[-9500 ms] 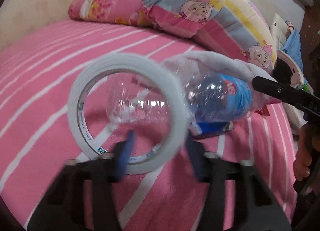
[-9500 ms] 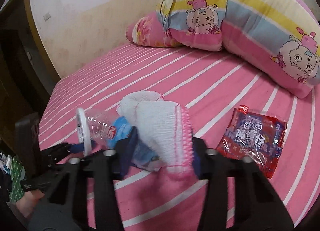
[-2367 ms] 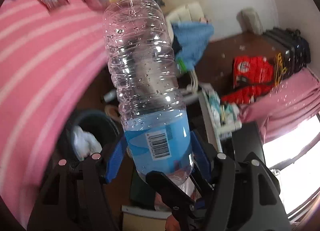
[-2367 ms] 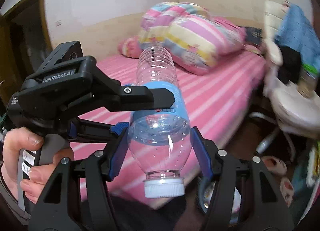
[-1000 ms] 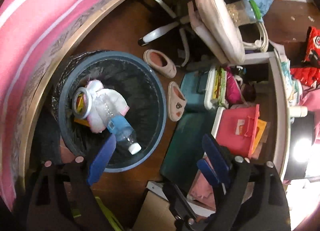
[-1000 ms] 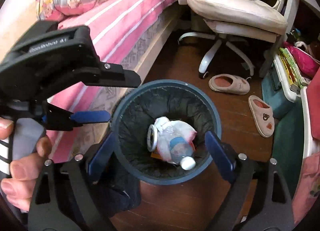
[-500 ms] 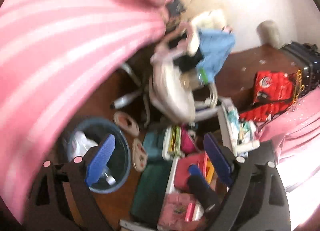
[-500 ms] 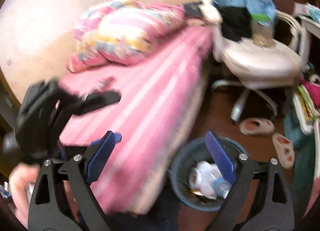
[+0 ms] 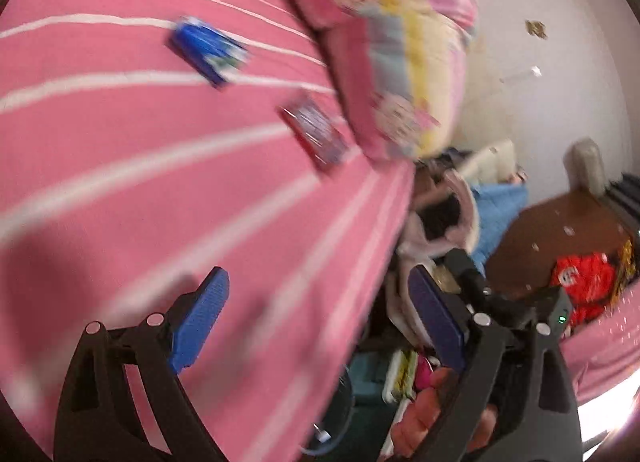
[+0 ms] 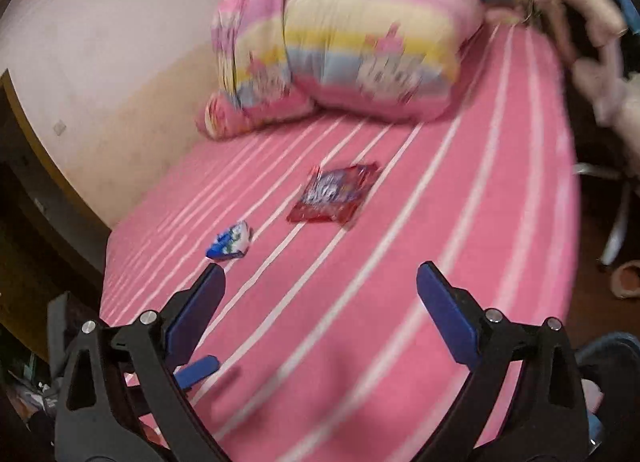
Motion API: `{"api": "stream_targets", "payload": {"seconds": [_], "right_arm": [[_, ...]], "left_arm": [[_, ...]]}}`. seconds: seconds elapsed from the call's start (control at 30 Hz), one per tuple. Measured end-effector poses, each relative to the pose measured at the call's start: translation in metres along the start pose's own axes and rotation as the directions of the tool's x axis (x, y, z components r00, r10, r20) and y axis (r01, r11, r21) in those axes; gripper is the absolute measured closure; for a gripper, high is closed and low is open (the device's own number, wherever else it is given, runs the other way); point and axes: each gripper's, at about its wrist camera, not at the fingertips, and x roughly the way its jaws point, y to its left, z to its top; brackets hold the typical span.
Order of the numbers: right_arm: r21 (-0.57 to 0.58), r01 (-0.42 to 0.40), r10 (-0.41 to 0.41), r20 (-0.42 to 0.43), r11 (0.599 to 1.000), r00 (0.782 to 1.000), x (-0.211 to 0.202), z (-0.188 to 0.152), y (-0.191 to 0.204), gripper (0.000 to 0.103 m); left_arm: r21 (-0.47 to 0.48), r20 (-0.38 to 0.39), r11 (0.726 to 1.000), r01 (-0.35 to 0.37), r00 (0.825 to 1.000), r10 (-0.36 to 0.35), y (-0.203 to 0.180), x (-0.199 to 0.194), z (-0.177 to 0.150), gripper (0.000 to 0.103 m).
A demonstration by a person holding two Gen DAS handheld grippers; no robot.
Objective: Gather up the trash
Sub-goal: 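Move both tools back to the last wrappers on the bed, then grasp the blue-white packet with the left tool while the right tool grasps the red wrapper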
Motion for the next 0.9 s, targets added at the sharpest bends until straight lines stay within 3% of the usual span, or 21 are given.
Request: {"api": "stream_targets", "payload": {"seconds": [0.07, 0.17, 0.23, 0.37, 0.5, 0.67, 0.77, 0.8, 0.83, 0.9], "right_arm": [[0.068, 0.001, 0.003, -0.061, 0.998, 0.998, 0.038, 0.007, -0.007, 0.008], [0.107, -0.001, 0.01, -0.089, 0.994, 0.996, 0.068, 0.021, -0.01, 0.008], [0.149, -0.005, 0.021, -0.106, 0.989, 0.994, 0.09, 0.031, -0.015, 0.008], [0.233, 0.028, 0.009, -0.158, 0.972, 0.987, 0.123, 0.044, -0.028, 0.009], [0.219, -0.002, 0.042, -0.179, 0.976, 0.983, 0.146, 0.066, -0.025, 0.014], [0.212, 0.019, 0.033, -0.24, 0.977, 0.97, 0.179, 0.079, -0.037, 0.02], [0.172, 0.02, 0.024, -0.249, 0.985, 0.968, 0.19, 0.085, -0.034, 0.022], [0.143, 0.032, 0.005, -0.252, 0.989, 0.968, 0.194, 0.086, -0.032, 0.027], [0.127, 0.042, -0.008, -0.256, 0.991, 0.967, 0.196, 0.086, -0.031, 0.035], [0.096, 0.073, -0.045, -0.263, 0.993, 0.964, 0.198, 0.086, -0.029, 0.054]], "left_arm": [[-0.011, 0.0, 1.0, -0.021, 1.0, 0.021, 0.016, 0.01, 0.022, 0.015], [-0.027, 0.014, 1.0, -0.016, 1.0, 0.017, 0.034, 0.026, 0.053, 0.015], [0.003, 0.035, 0.999, -0.032, 0.999, 0.032, 0.034, 0.033, 0.071, 0.015], [-0.035, 0.064, 0.997, -0.072, 0.995, 0.074, 0.045, 0.043, 0.107, 0.019], [-0.052, 0.092, 0.994, -0.1, 0.99, 0.105, 0.05, 0.051, 0.137, 0.028], [-0.06, 0.127, 0.989, -0.133, 0.982, 0.14, 0.055, 0.063, 0.161, 0.039], [-0.07, 0.155, 0.987, -0.147, 0.975, 0.156, 0.059, 0.068, 0.167, 0.057], [-0.079, 0.161, 0.985, -0.153, 0.973, 0.164, 0.062, 0.07, 0.168, 0.071], [-0.087, 0.17, 0.983, -0.16, 0.97, 0.173, 0.067, 0.072, 0.169, 0.081], [-0.09, 0.195, 0.986, -0.144, 0.968, 0.159, 0.073, 0.072, 0.168, 0.085]]}}
